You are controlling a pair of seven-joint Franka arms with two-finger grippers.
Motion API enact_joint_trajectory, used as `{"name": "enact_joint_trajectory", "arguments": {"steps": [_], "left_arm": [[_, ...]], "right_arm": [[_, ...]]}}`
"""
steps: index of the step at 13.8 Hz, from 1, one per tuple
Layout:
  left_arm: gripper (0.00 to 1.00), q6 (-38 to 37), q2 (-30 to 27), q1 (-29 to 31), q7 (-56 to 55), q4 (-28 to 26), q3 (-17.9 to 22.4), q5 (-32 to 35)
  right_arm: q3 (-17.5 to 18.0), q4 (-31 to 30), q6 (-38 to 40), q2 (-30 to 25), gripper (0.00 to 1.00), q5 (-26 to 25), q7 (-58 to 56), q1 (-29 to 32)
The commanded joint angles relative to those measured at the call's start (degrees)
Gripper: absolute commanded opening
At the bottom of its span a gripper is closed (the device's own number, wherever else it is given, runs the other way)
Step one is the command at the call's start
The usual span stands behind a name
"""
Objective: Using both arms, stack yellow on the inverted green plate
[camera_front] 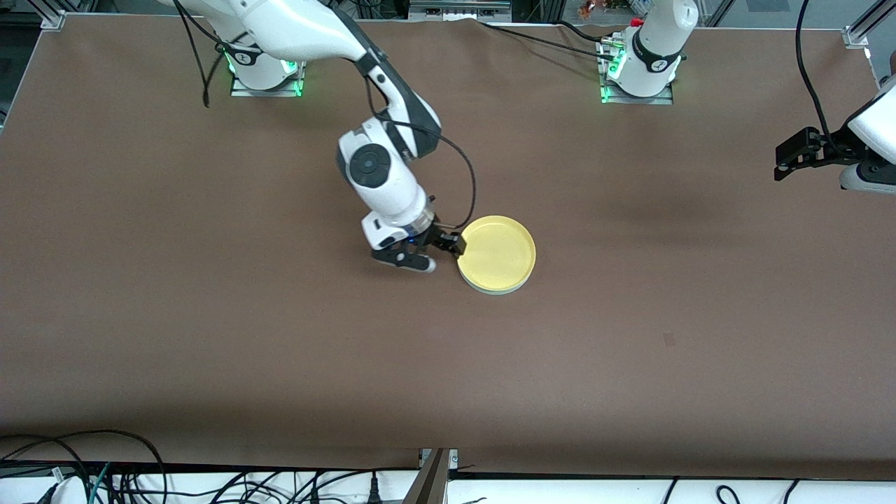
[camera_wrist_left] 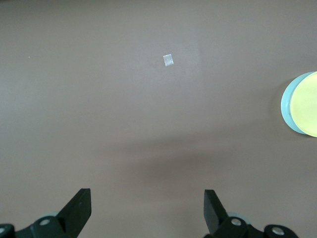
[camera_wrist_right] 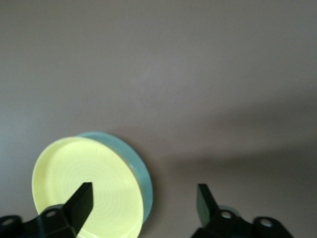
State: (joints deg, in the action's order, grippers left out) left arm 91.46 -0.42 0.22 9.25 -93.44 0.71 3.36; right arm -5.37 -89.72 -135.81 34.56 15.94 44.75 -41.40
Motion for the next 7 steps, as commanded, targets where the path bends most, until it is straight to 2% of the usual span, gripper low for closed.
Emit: {"name": "enact_joint_trajectory", "arguments": {"steps": [1,5,7], "left_arm": [[1.0,0.56,0.41,0.57,0.95,-0.96,-0.18,1.39],[1.0,0.47,0.77,0.83,0.69,-0.52,-0.27,1.39],[1.0,0.47,0.86,1.1,0.69,-0.61,-0.18,1.39]], "right_arm": [[-5.94,-2.21,10.7,-9.22,1.0,-0.13,-2.9,0.09],[-14.65,-2.21,24.07,-20.03,1.0,0.23,-11.52,0.18],[-17.55,-2.56,29.7,-25.31,1.0,-0.03,-14.23,0.18]]}}
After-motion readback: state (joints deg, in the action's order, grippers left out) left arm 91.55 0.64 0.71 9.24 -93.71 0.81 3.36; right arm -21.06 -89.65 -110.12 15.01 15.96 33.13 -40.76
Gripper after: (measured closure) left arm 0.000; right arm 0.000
